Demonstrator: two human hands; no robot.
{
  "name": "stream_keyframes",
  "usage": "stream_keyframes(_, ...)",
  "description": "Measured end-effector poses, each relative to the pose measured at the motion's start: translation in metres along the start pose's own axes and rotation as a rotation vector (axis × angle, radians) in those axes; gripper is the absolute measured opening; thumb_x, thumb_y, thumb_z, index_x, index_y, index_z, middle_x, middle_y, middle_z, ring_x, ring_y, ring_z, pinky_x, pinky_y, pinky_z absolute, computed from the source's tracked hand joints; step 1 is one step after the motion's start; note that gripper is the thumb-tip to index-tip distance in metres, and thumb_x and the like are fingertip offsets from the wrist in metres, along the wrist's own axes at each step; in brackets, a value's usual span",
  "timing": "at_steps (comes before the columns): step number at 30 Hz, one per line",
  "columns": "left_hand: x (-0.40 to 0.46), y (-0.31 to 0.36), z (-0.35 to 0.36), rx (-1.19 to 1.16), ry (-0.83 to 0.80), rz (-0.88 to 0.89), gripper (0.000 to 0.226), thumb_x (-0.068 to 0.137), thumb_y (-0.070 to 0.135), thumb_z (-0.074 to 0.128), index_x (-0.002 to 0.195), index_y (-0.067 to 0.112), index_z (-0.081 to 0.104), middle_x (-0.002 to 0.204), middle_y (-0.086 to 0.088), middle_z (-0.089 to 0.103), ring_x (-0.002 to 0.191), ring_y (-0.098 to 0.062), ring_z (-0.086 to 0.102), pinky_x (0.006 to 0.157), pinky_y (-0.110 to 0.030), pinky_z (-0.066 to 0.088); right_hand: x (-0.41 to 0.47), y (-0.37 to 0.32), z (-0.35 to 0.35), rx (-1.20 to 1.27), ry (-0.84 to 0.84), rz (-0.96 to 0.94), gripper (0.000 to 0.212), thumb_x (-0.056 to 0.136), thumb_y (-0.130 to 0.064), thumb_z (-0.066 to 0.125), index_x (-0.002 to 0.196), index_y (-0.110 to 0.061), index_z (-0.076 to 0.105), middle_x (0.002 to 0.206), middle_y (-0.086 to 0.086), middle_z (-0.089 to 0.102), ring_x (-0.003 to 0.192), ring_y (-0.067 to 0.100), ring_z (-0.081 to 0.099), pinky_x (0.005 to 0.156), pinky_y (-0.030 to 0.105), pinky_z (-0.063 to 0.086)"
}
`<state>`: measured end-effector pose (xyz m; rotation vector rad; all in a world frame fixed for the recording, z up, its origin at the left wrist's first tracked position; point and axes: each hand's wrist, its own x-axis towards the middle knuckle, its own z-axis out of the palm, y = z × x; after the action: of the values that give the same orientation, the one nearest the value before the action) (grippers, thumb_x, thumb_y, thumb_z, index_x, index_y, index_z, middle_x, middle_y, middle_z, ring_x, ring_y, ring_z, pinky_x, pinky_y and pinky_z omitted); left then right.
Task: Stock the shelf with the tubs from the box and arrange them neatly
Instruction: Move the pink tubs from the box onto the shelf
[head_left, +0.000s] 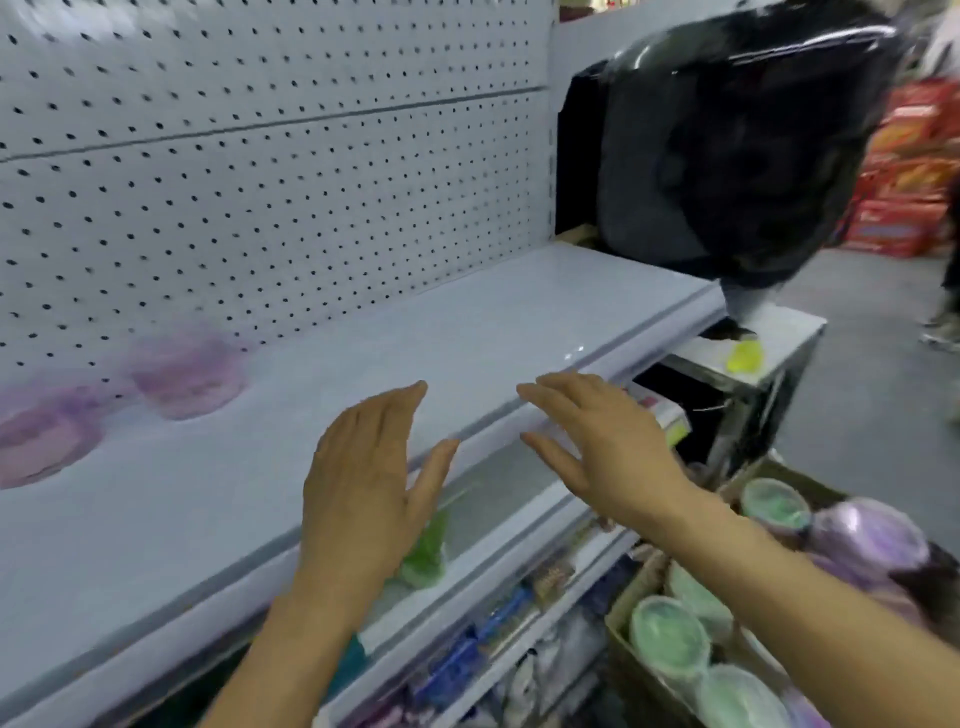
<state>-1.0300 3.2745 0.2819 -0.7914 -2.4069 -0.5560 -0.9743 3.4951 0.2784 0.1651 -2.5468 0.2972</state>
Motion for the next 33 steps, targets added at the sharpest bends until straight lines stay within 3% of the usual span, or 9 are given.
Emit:
stream_keyframes(8,-0.013,0.179,0.163,-0.269,-0.365,-0.004,0.05,0.093,0.052,0.044,0.136,0.026,0.044,0.132,0.003,0.052,0.121,-0.019,0.046,0.091,-0.036,0.042,-0.161,0.194,-0.04,-0.033,-0.13,0.279,0.036,0.087,-0.026,0.065,0.122,-0.018,0.061,0.117,0.005,0.062,0.097,0.029,0.061,0.069,0.04,0.054)
stream_keyframes(11,-0.027,0.223,0.221,-0.388,-0.514,-0.089,0.051,0.092,0.053,0.046,0.137,0.03,0.041,0.135,0.007,0.049,0.124,-0.015,0.045,0.096,-0.034,0.042,-0.216,0.26,-0.043,-0.02,-0.195,0.456,0.039,0.086,-0.03,0.065,0.124,-0.022,0.059,0.121,0.001,0.06,0.106,0.026,0.058,0.071,0.039,0.054)
stream_keyframes(14,-0.039,0.259,0.275,-0.513,-0.663,-0.161,0.049,0.092,0.048,0.051,0.137,0.029,0.042,0.137,0.01,0.049,0.125,-0.011,0.046,0.1,-0.028,0.039,-0.26,0.32,-0.034,0.022,-0.285,0.689,0.048,0.087,-0.036,0.061,0.132,-0.024,0.052,0.132,0.0,0.053,0.118,0.024,0.051,0.085,0.044,0.052)
stream_keyframes(18,-0.043,0.295,0.348,-0.565,-0.857,-0.248,0.052,0.091,0.047,0.054,0.137,0.025,0.043,0.133,0.007,0.052,0.121,-0.012,0.05,0.102,-0.036,0.042,-0.297,0.381,-0.001,0.087,-0.358,0.925,0.062,0.084,-0.037,0.066,0.139,-0.018,0.044,0.14,0.01,0.045,0.122,0.032,0.045,0.097,0.045,0.044)
stream_keyframes(22,-0.043,0.323,0.431,-0.652,-1.032,-0.437,0.049,0.09,0.044,0.056,0.132,0.019,0.048,0.117,0.005,0.06,0.101,-0.011,0.057,0.089,-0.03,0.046,-0.318,0.433,0.038,0.288,-0.214,1.244,0.065,0.084,-0.036,0.067,0.138,-0.011,0.04,0.137,0.015,0.048,0.122,0.032,0.049,0.099,0.04,0.041)
stream_keyframes(25,-0.055,0.334,0.49,-0.607,-1.123,-0.512,0.041,0.092,0.038,0.056,0.124,0.013,0.053,0.113,-0.001,0.062,0.098,-0.017,0.057,0.09,-0.033,0.047,-0.327,0.468,0.067,0.365,-0.12,1.473,0.055,0.087,-0.038,0.063,0.127,-0.004,0.046,0.122,0.016,0.058,0.111,0.034,0.056,0.091,0.041,0.045)
stream_keyframes(28,-0.067,0.342,0.538,-0.492,-1.179,-0.46,0.03,0.095,0.029,0.052,0.115,0.007,0.057,0.114,-0.013,0.063,0.102,-0.027,0.059,0.091,-0.04,0.049,-0.332,0.496,0.092,0.433,-0.08,1.616,0.054,0.089,-0.043,0.056,0.121,-0.001,0.048,0.114,0.018,0.06,0.104,0.037,0.059,0.08,0.044,0.052)
stream_keyframes(33,-0.075,0.353,0.583,-0.246,-1.24,-0.385,0.039,0.093,0.042,0.05,0.11,0.008,0.057,0.113,-0.016,0.063,0.107,-0.036,0.056,0.086,-0.04,0.044,-0.337,0.517,0.118,0.459,-0.048,1.703,0.043,0.091,-0.039,0.052,0.119,-0.006,0.051,0.102,0.019,0.064,0.09,0.035,0.065,0.072,0.049,0.058)
